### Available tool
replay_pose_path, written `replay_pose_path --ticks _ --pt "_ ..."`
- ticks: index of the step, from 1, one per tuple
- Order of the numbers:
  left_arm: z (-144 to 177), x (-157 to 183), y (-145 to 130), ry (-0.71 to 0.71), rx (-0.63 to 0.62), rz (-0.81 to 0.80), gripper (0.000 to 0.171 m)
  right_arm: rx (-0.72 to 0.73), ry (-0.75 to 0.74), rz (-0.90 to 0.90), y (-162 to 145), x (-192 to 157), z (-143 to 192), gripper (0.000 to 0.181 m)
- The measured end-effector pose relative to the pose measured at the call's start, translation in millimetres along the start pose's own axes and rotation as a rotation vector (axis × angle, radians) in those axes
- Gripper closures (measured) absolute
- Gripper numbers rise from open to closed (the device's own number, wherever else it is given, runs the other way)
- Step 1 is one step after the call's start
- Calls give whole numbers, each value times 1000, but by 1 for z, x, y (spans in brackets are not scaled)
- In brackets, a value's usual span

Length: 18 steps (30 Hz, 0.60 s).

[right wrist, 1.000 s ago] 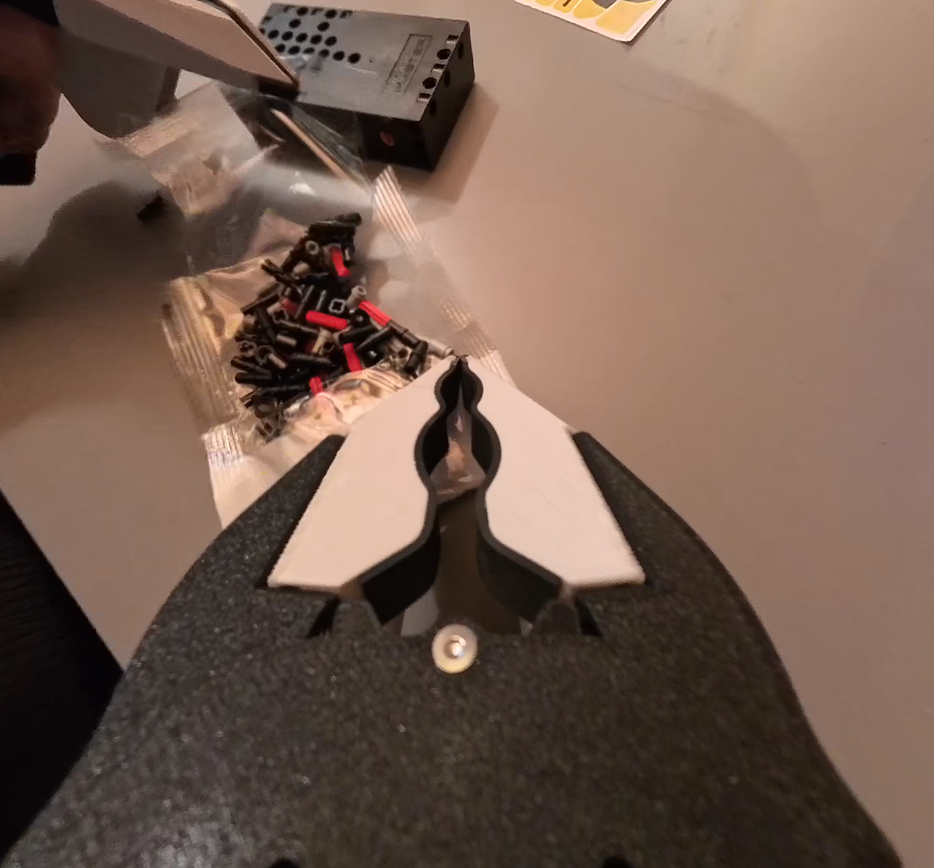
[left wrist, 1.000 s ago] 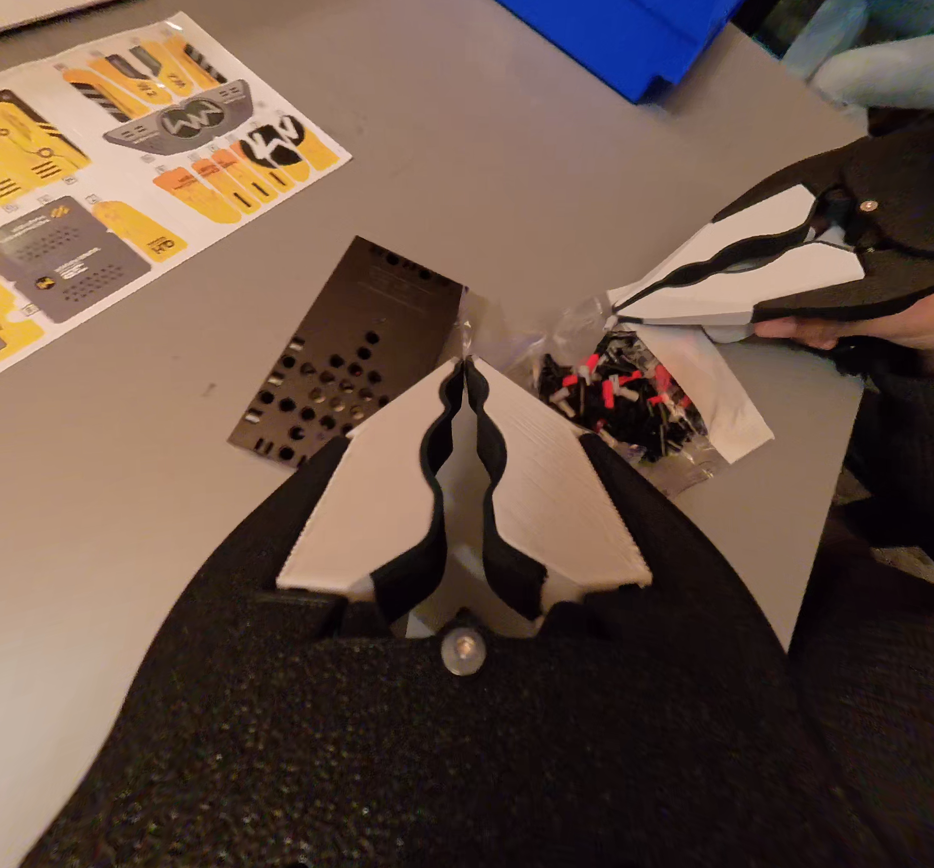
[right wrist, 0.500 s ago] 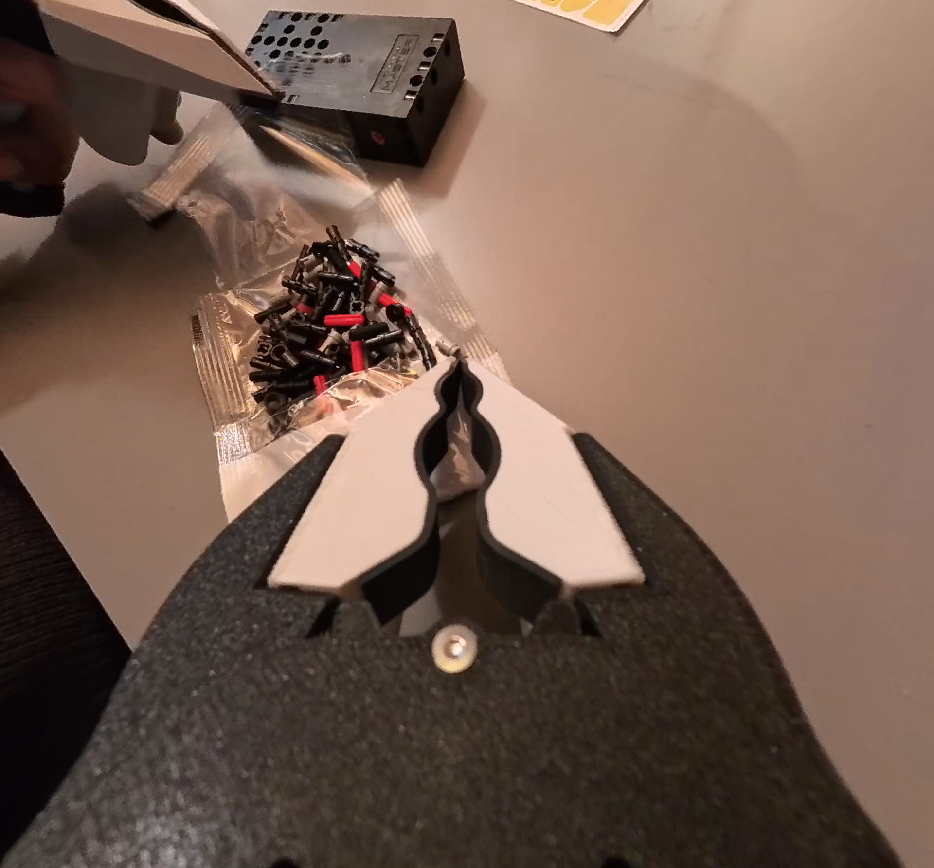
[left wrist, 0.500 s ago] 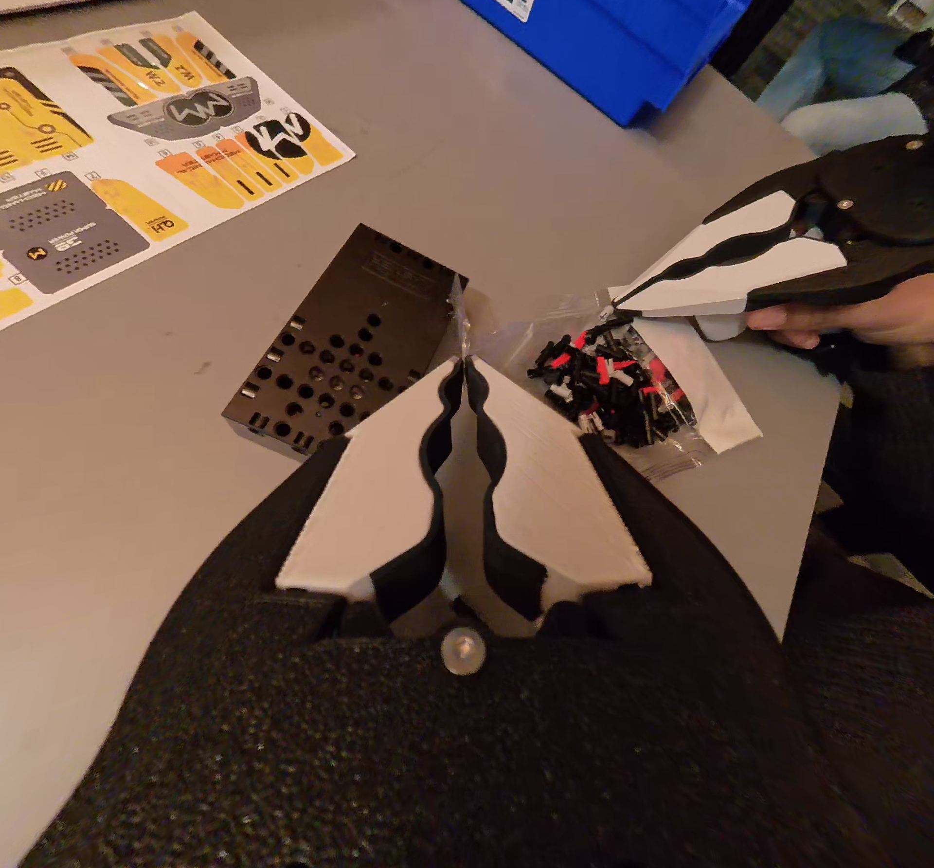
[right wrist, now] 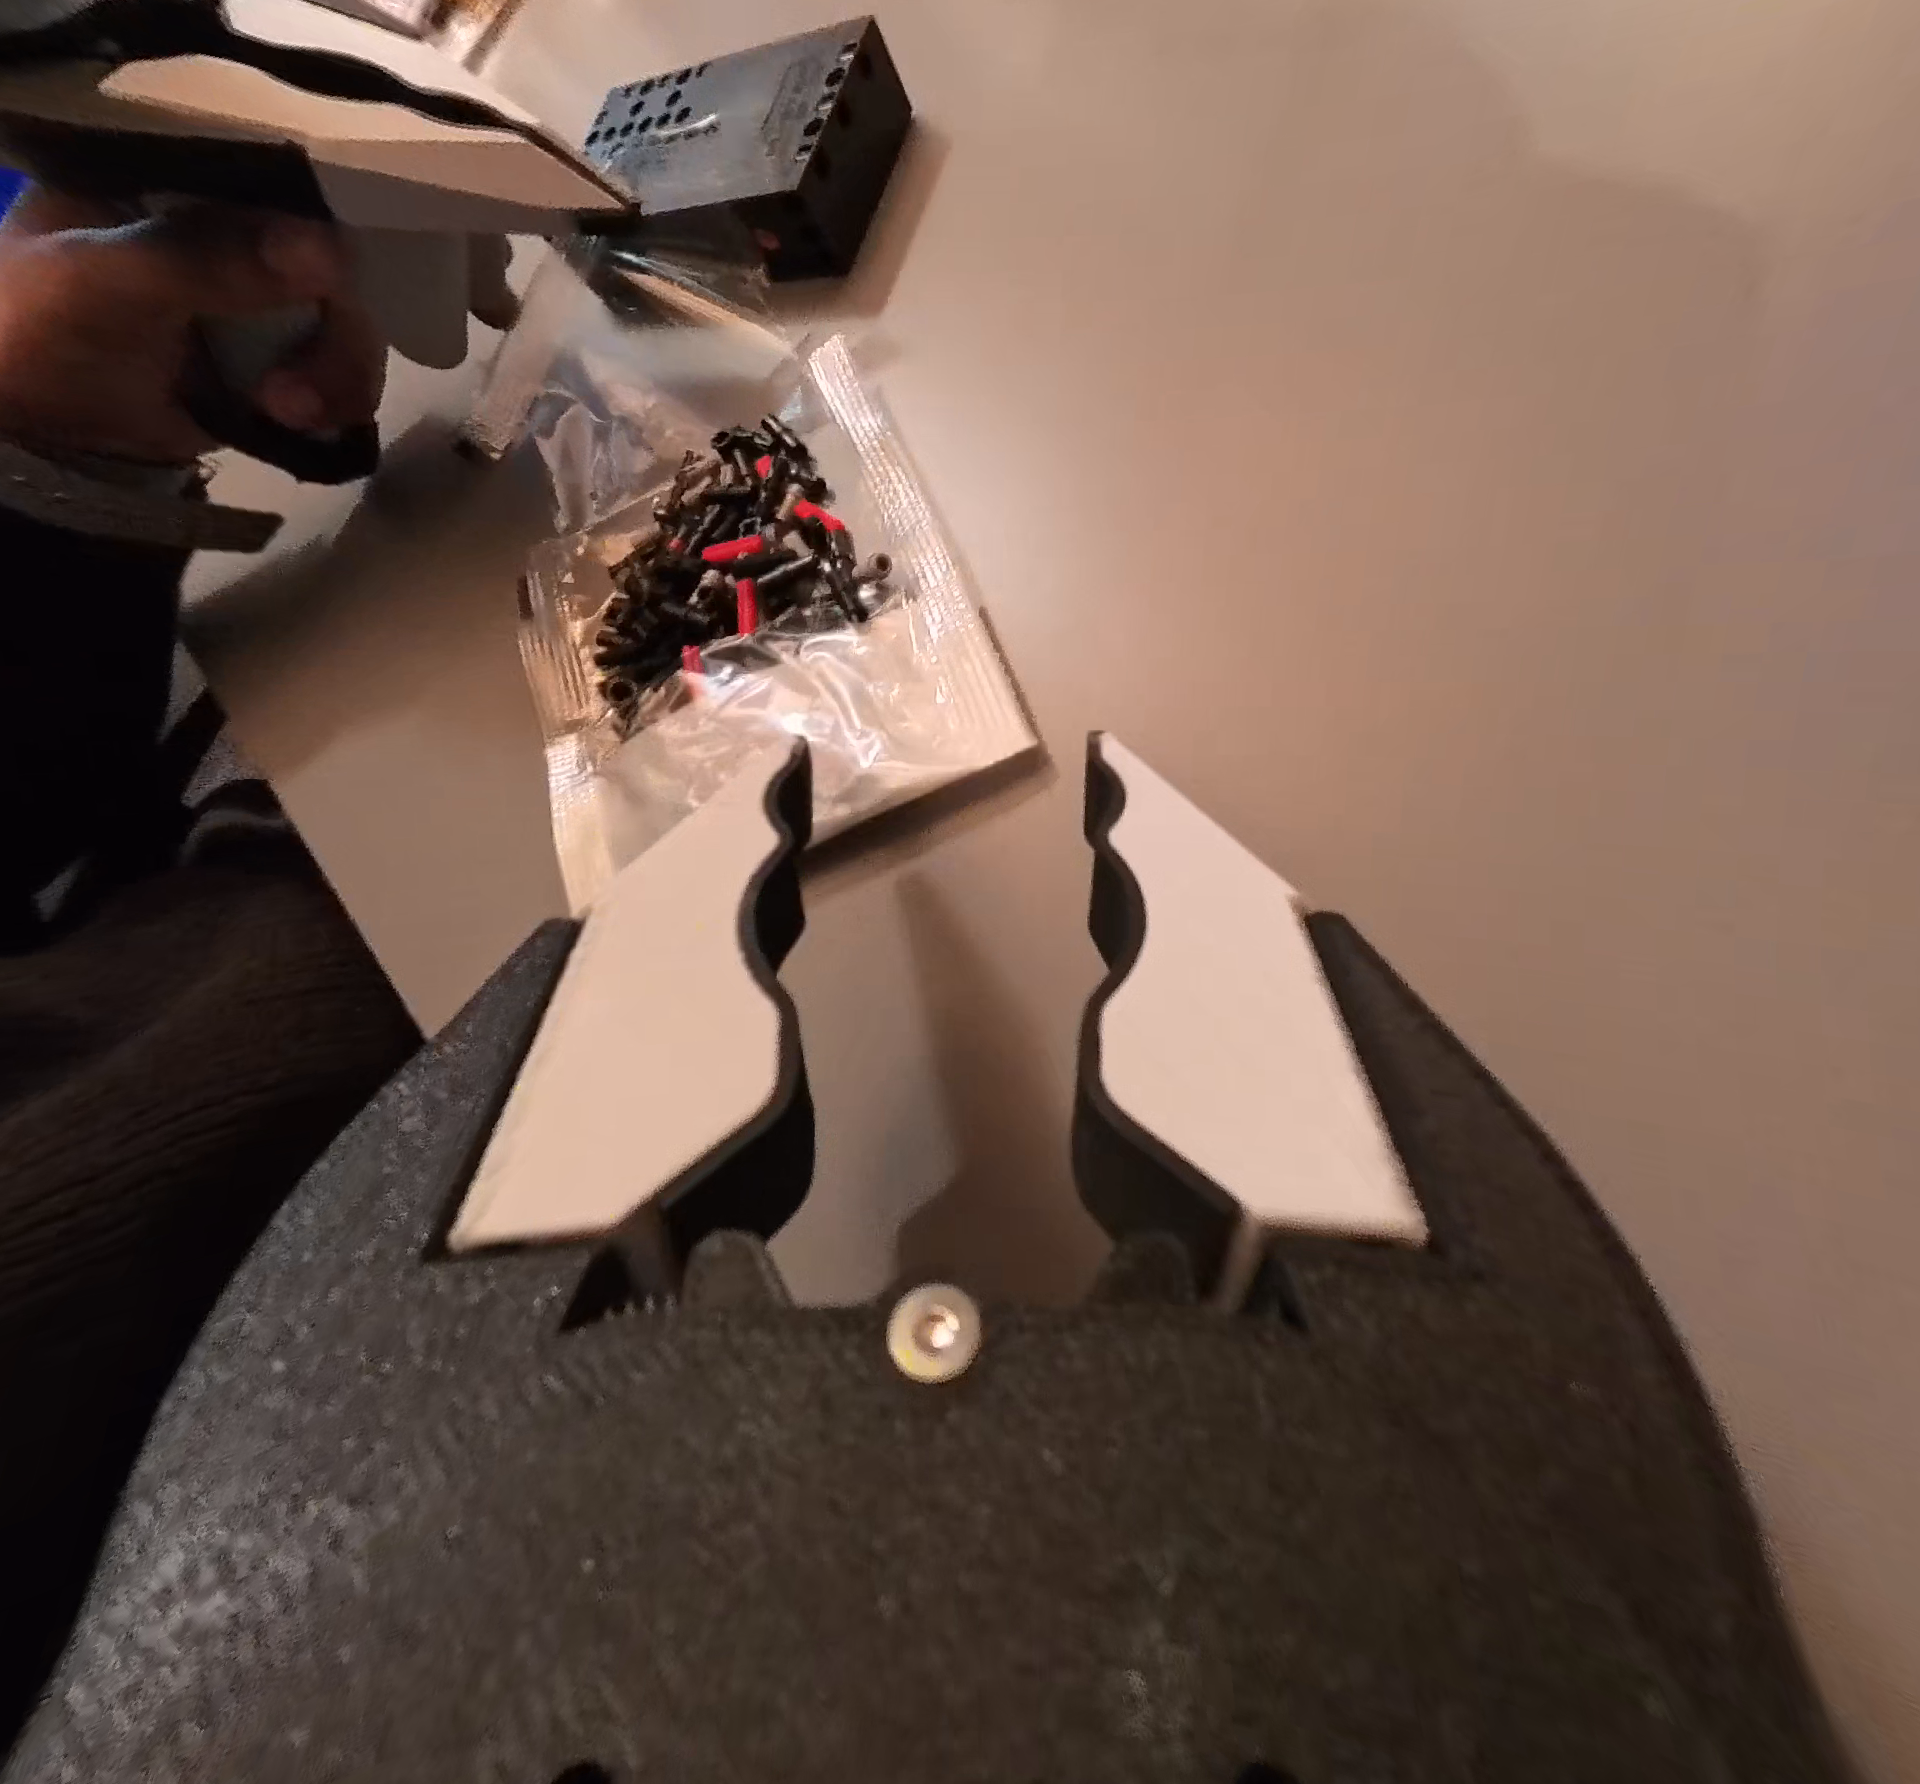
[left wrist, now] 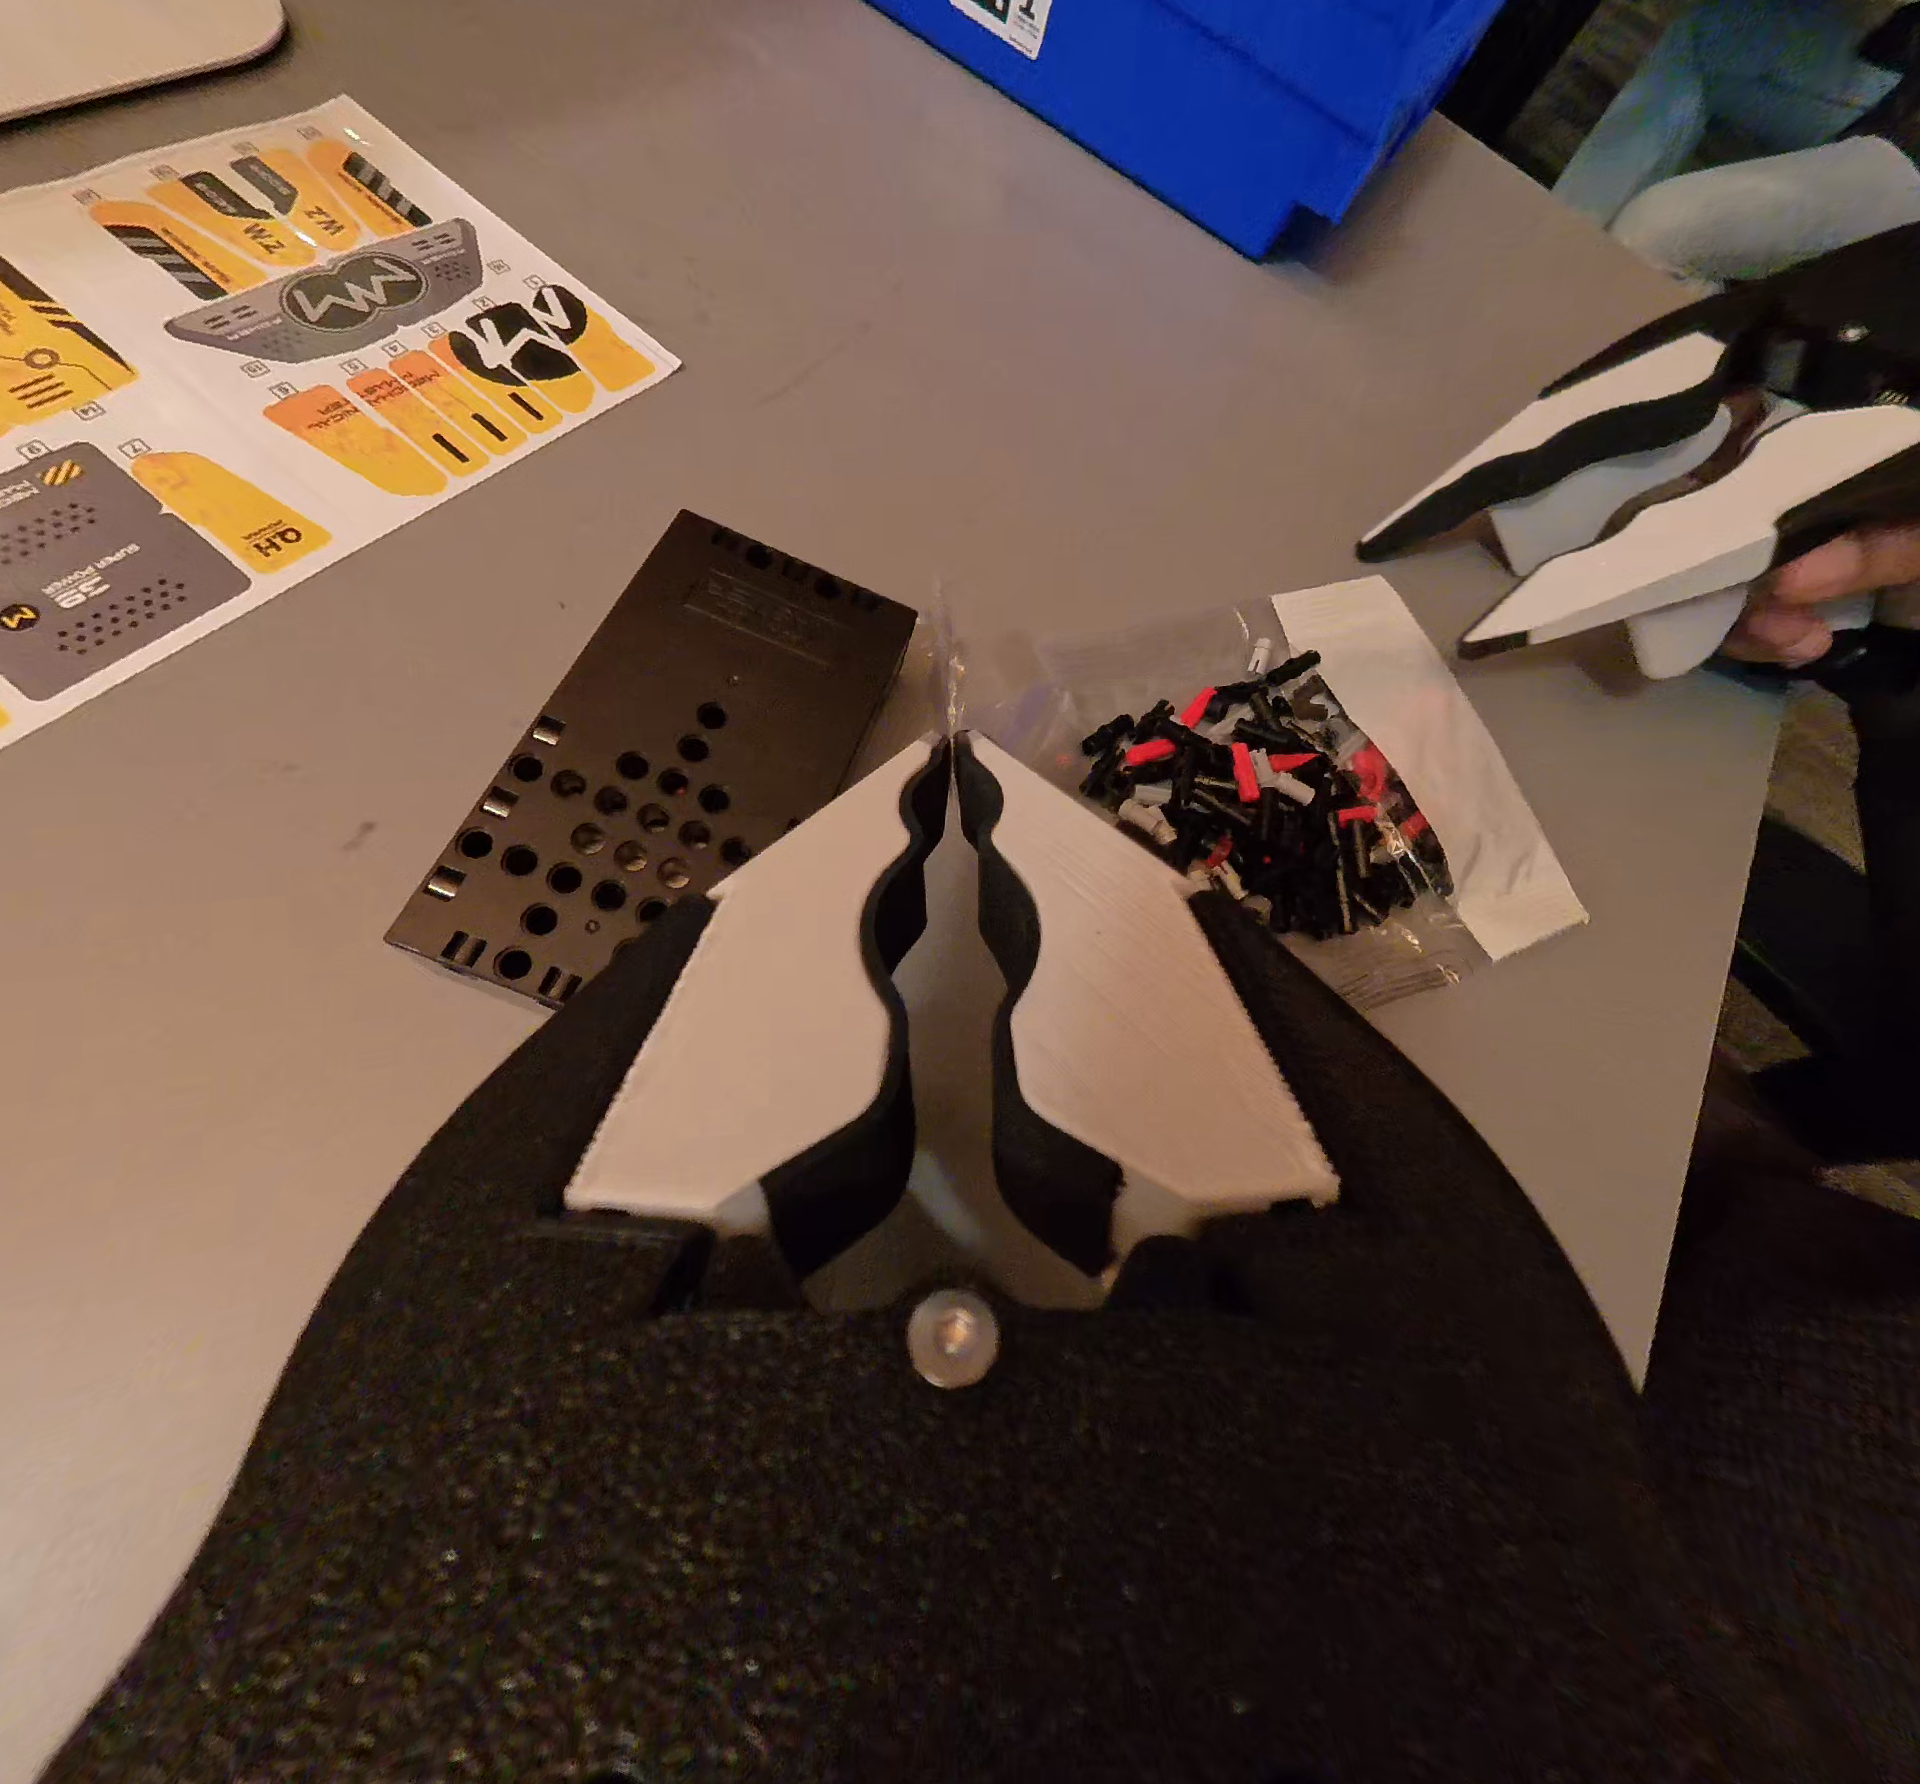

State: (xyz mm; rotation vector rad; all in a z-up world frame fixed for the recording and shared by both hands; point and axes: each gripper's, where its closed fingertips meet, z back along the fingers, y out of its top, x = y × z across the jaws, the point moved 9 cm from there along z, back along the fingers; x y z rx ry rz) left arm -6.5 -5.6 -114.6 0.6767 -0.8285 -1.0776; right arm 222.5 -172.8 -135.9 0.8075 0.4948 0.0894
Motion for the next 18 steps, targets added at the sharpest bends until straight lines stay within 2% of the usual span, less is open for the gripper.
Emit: replay_pose_path --ticks 3,8,13,18 --pt "0 0 -1 0 -1 -2 171 0 40 -15 -4 -1 4 127" --pt "0 0 -1 -8 5 -6 171 7 111 -42 -5 -8 -1 136" --pt "-3 5 -4 -18 -7 -24 171 14 143 -71 -4 -12 -11 162" --pt "-1 5 -6 -8 -2 -41 171 50 190 -117 3 -19 -21 165"
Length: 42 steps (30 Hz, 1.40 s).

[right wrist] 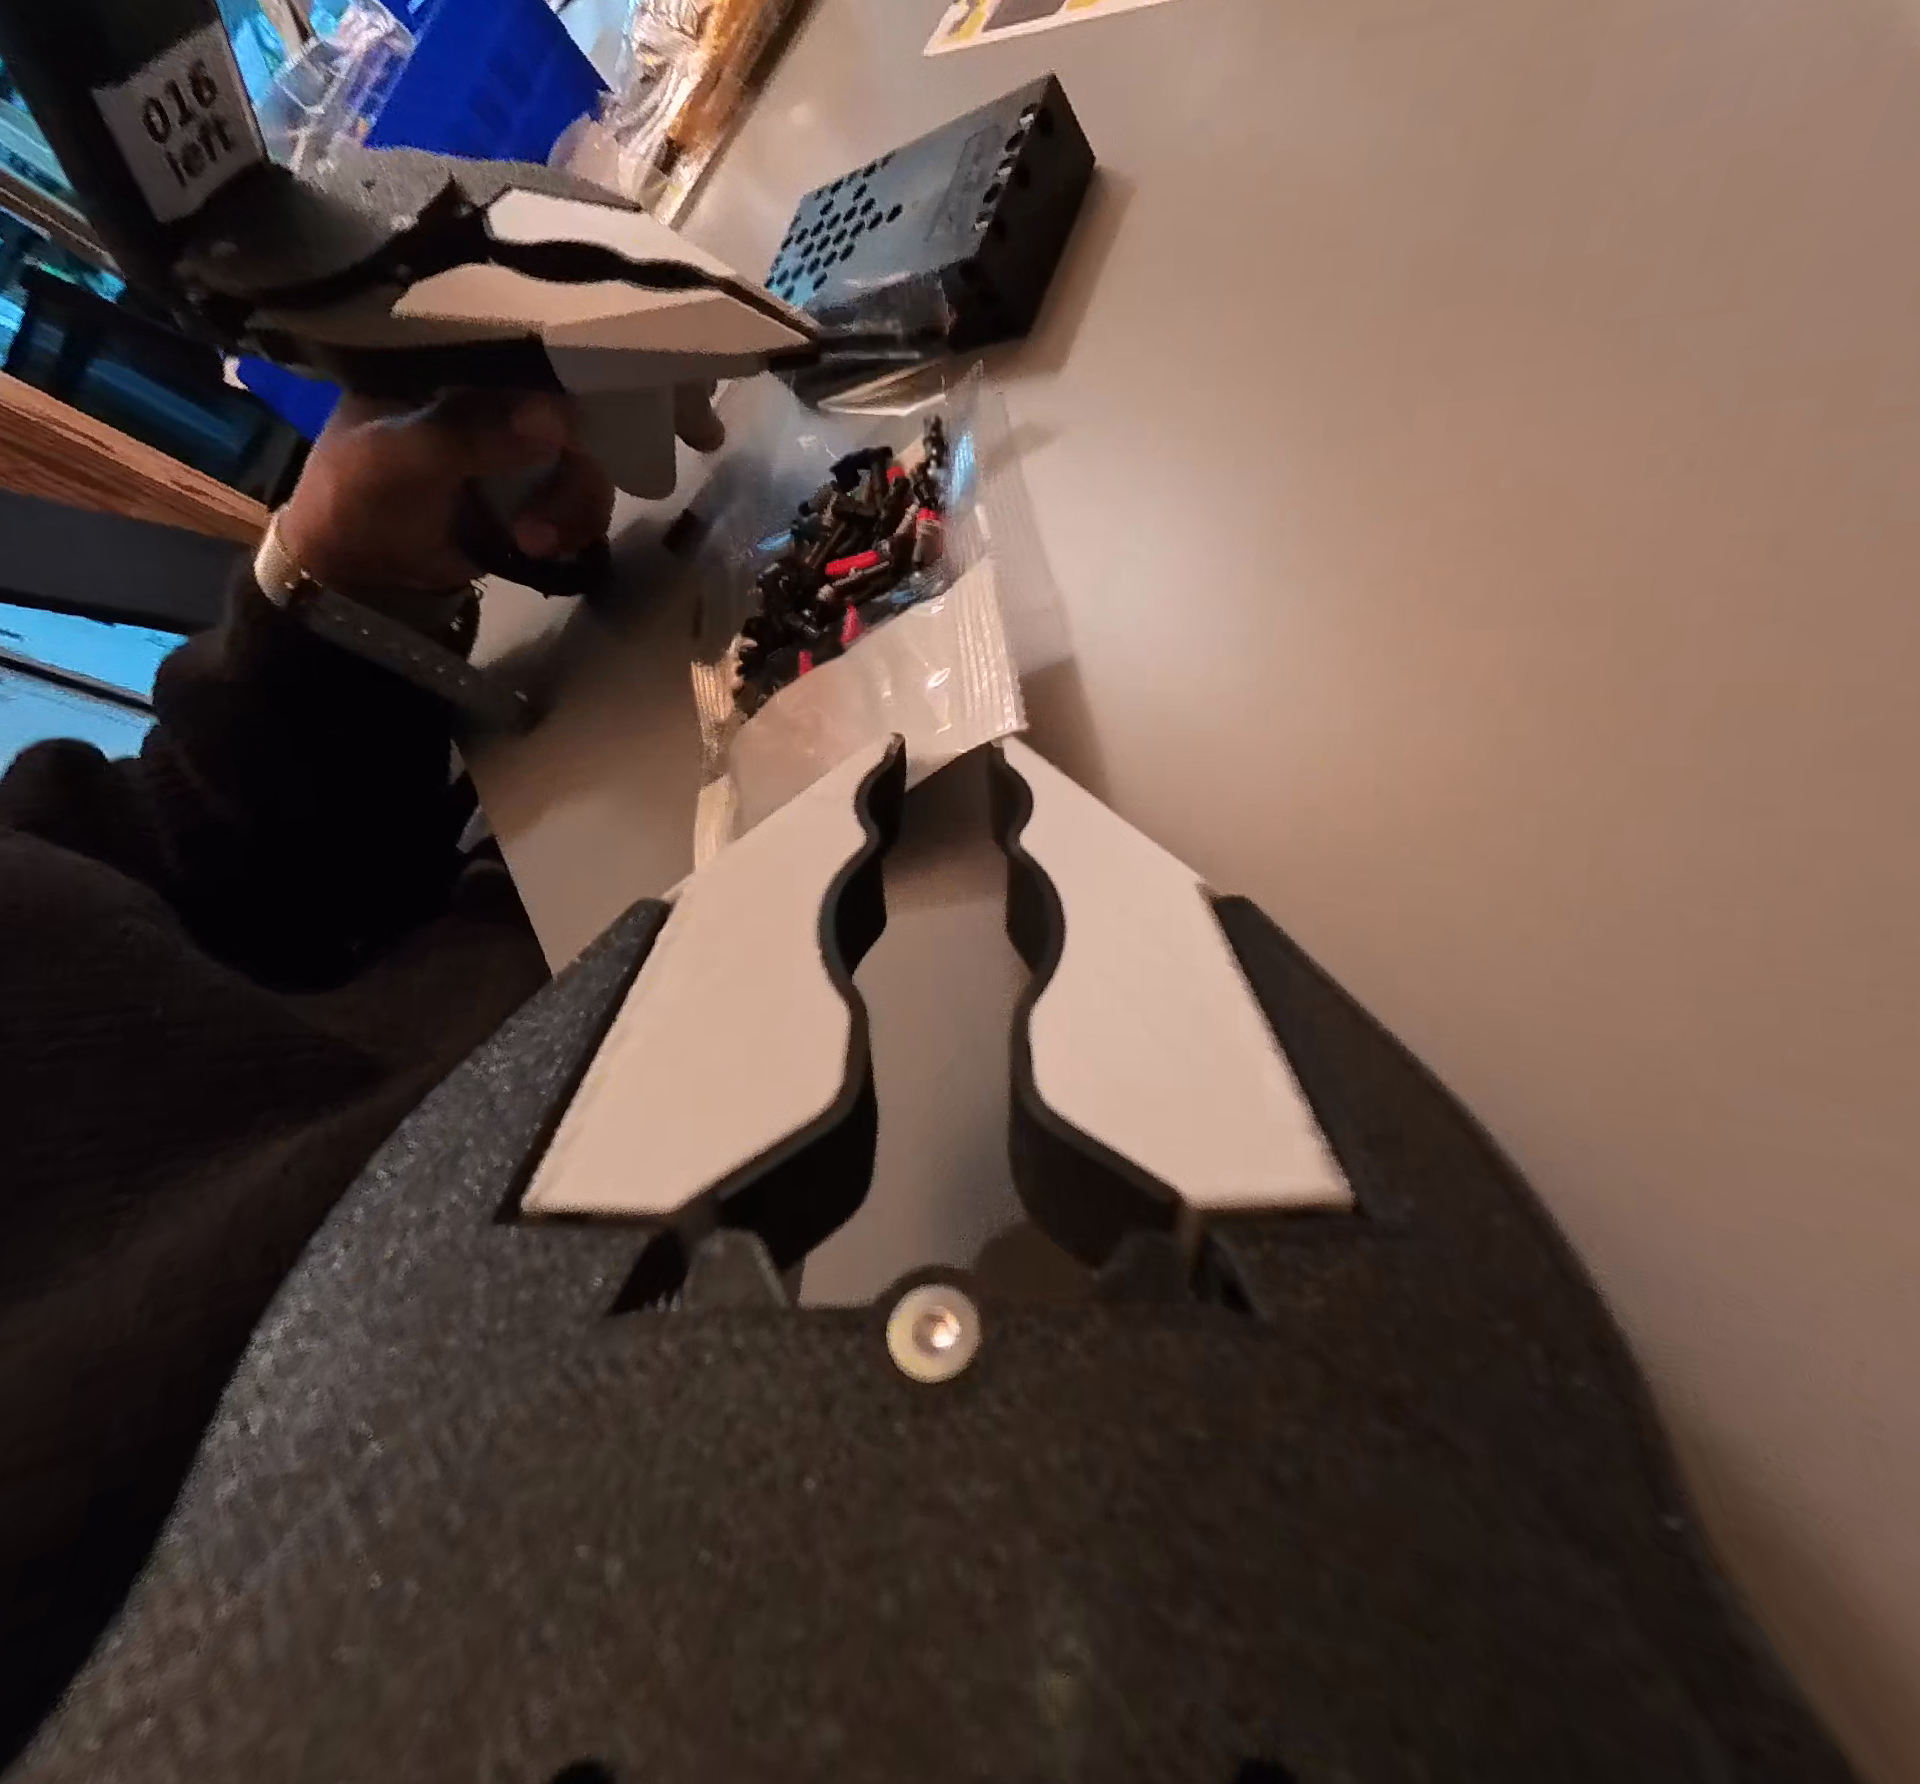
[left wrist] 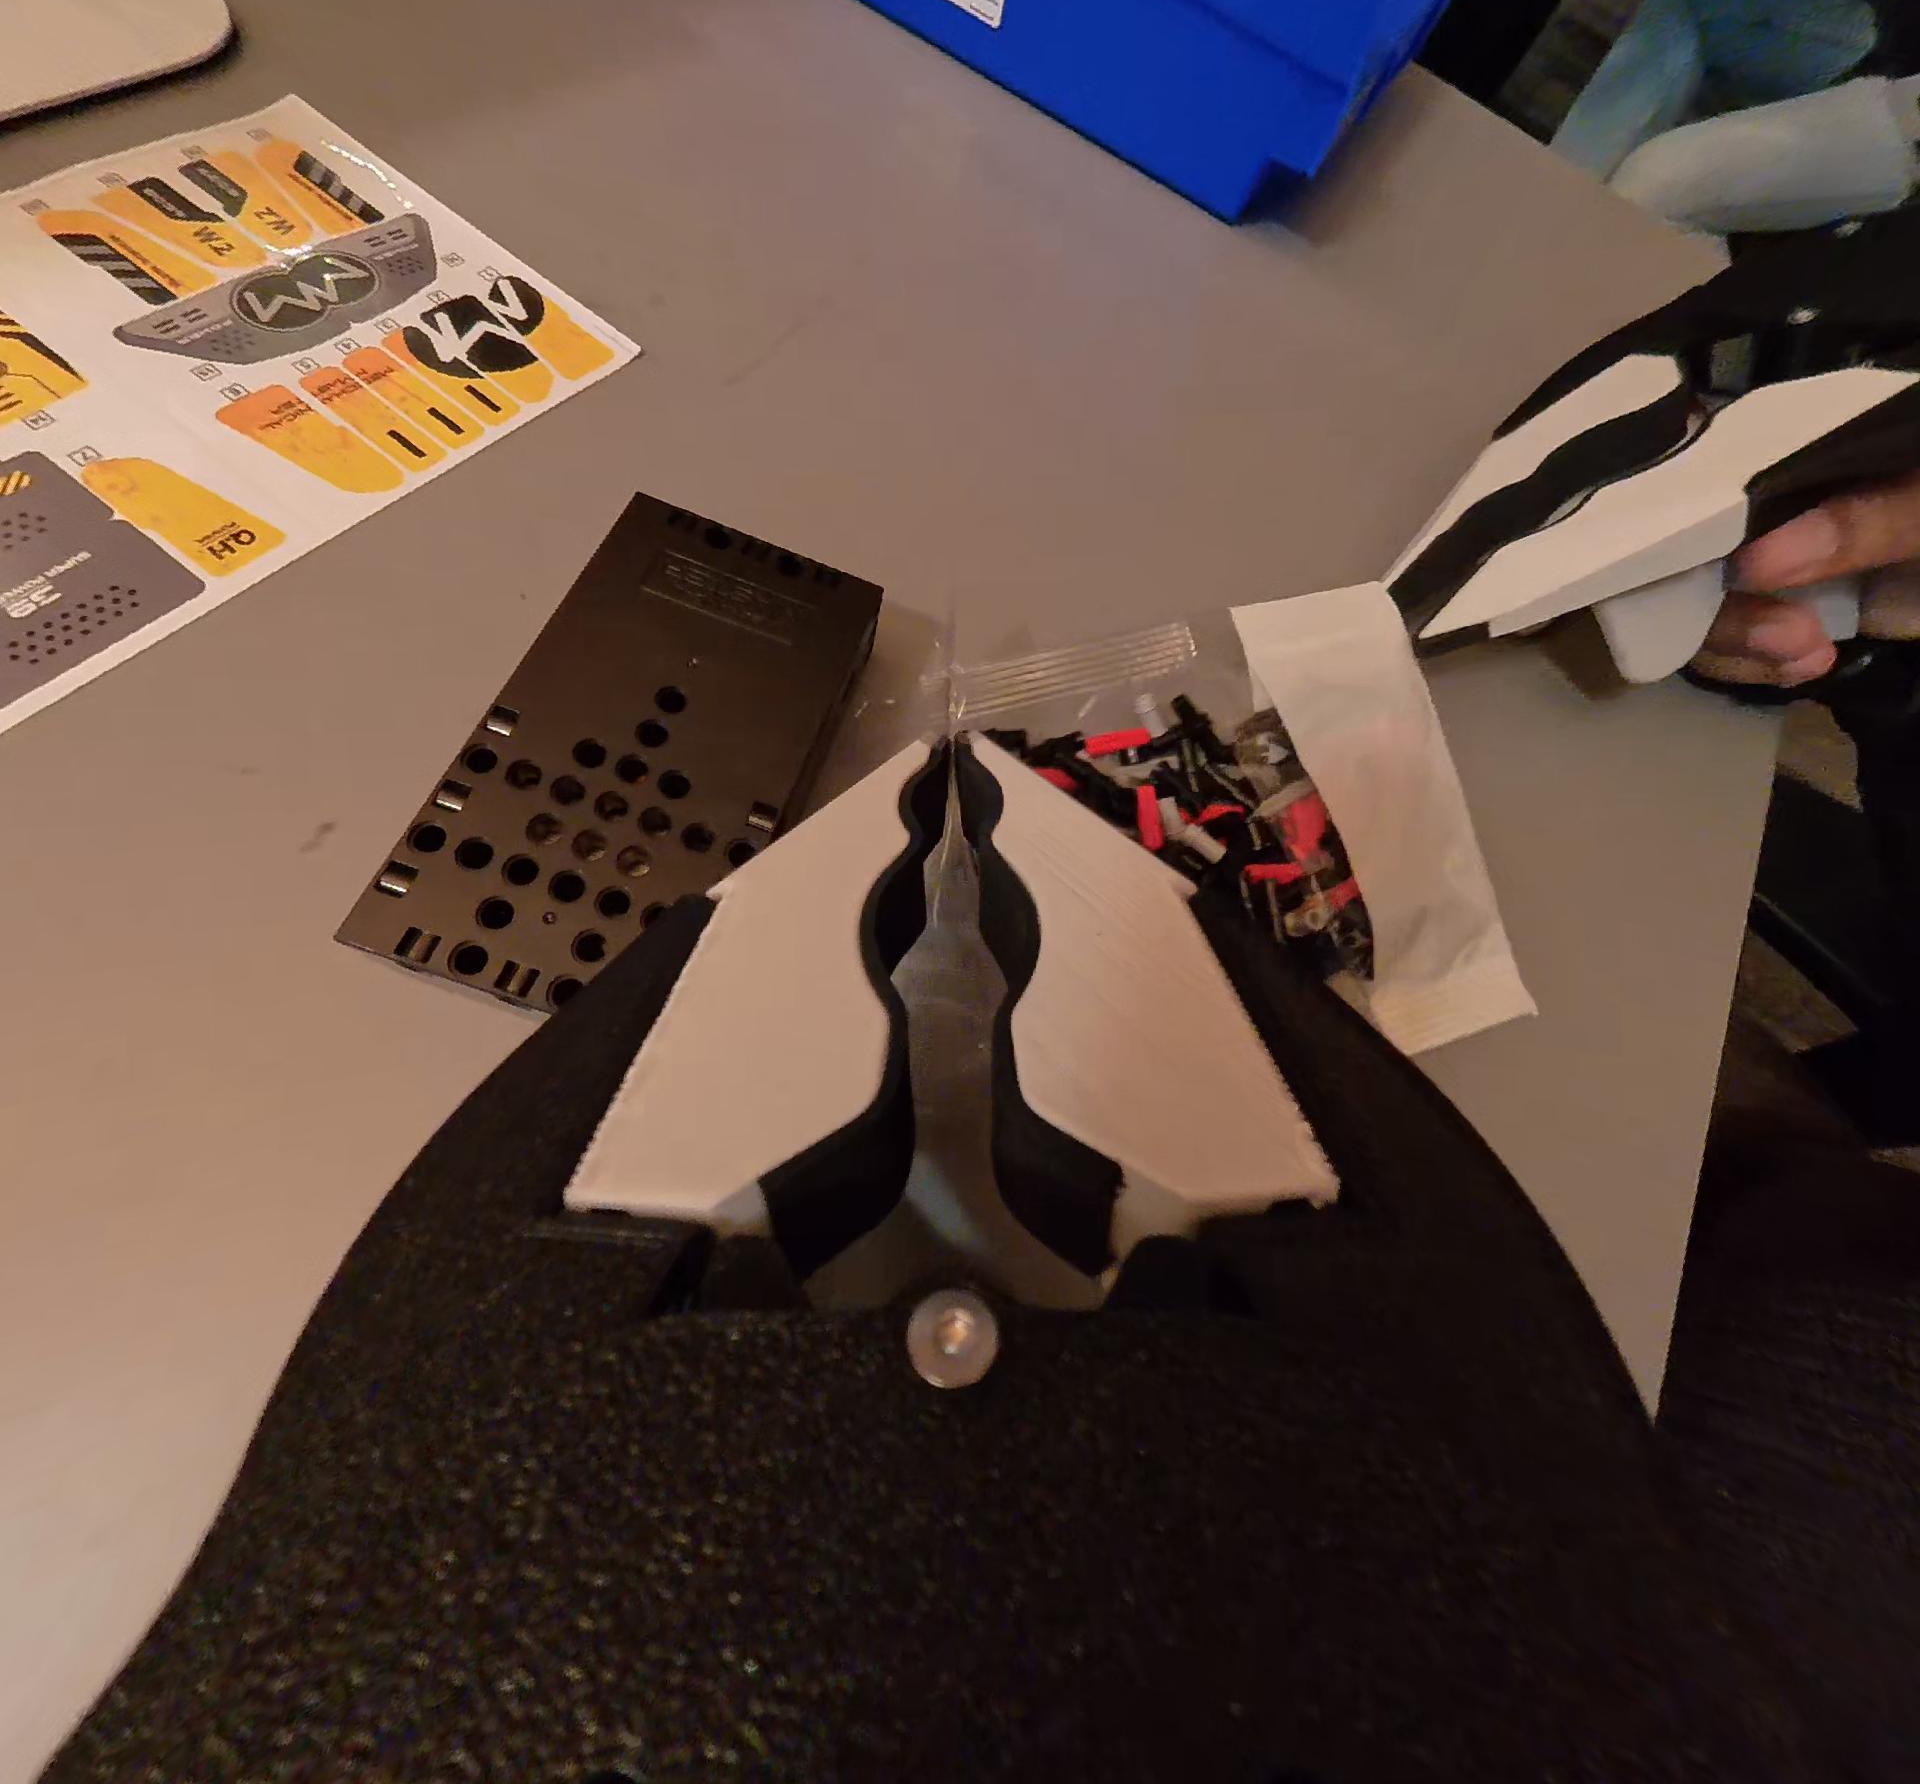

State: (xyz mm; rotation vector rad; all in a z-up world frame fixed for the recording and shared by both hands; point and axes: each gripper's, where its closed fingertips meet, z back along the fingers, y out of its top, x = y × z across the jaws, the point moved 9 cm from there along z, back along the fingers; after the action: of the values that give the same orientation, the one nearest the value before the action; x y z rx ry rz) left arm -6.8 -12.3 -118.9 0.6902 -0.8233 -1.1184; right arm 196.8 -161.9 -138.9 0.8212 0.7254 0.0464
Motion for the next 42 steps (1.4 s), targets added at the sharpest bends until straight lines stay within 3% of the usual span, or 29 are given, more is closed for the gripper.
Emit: replay_pose_path --ticks 2,4,9,17,24,31,42 --pt "2 -2 1 -14 15 14 171 18 11 -11 3 -3 -7 165" --pt "4 -4 2 -38 37 41 171 74 24 -20 9 -8 -15 181" --pt "13 -8 1 -66 84 82 171 159 35 -44 18 -14 -26 181" --pt "13 -10 1 -72 55 68 171 262 -31 -24 41 -11 1 181" --pt "-4 -5 2 -61 -16 39 168 243 -127 74 70 -16 22 181" --pt "-16 -4 10 -45 -39 13 167 238 -173 103 82 -12 21 181" --pt "-20 -5 26 -4 48 -12 167 324 -164 134 92 -5 25 181"
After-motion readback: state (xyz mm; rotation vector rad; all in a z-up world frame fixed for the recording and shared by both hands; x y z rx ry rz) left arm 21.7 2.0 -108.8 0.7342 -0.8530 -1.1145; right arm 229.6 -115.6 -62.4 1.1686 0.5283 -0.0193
